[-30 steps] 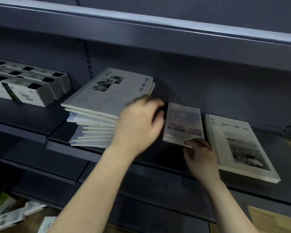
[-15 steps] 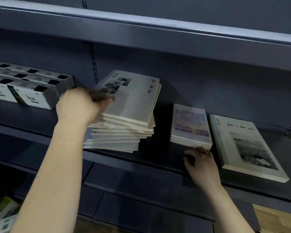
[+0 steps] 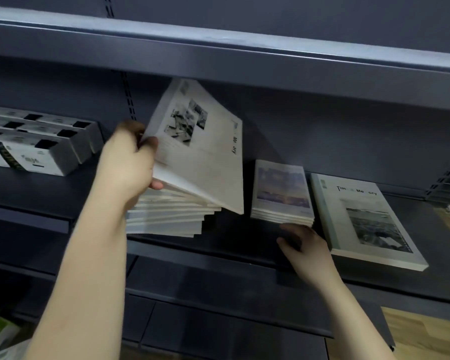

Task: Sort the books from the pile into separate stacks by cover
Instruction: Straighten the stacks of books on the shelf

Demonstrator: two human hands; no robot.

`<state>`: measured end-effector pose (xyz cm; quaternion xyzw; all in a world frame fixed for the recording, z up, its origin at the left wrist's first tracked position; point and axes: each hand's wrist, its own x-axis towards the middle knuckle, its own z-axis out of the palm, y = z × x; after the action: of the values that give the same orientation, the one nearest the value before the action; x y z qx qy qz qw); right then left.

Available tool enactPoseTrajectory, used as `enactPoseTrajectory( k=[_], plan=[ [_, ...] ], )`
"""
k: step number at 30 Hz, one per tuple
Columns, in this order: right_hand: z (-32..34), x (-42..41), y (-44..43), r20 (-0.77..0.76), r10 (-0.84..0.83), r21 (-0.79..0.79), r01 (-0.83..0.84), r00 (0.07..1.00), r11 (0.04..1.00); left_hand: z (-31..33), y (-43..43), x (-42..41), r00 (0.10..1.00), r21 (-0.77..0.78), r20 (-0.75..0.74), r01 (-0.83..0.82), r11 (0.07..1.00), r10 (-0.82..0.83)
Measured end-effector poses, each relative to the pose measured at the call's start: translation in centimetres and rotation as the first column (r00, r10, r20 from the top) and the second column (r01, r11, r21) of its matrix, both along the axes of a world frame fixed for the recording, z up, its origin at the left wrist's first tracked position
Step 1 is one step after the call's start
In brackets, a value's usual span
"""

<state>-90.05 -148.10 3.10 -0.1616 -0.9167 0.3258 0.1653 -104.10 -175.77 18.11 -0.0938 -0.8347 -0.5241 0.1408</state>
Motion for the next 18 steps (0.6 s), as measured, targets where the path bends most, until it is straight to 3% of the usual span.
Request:
enactPoseTrajectory(
  k=[4,8,11,18],
  plan=[
    [2.6,0.8,0.3,-0.086,-0.060,-0.417,0.018,0.994,0.909,-1.2,3.9,3.0,0.995,0.129,-0.034,0.093,0.987,-0.089],
    [5.6,2.6,1.2,-0.183,-0.146,-0.774,-0.051,0.972,0.631,-3.5,8.7,5.9,0.977,0.288,-0.013,0.206,0.935,-0.211],
    [6.5,4.1,3.1,-0.220,-0.209,-0.847,-0.081,0.953,0.526,-5.7,12.5,7.9,0.956,0.383,0.003,0.270,0.883,-0.293],
    [4.5,7.9,8.5,-0.245,-0.432,-0.838,0.033,0.868,0.544,-10.1,18.5,11.0,0.830,0.394,0.236,0.395,0.830,-0.506]
  ],
)
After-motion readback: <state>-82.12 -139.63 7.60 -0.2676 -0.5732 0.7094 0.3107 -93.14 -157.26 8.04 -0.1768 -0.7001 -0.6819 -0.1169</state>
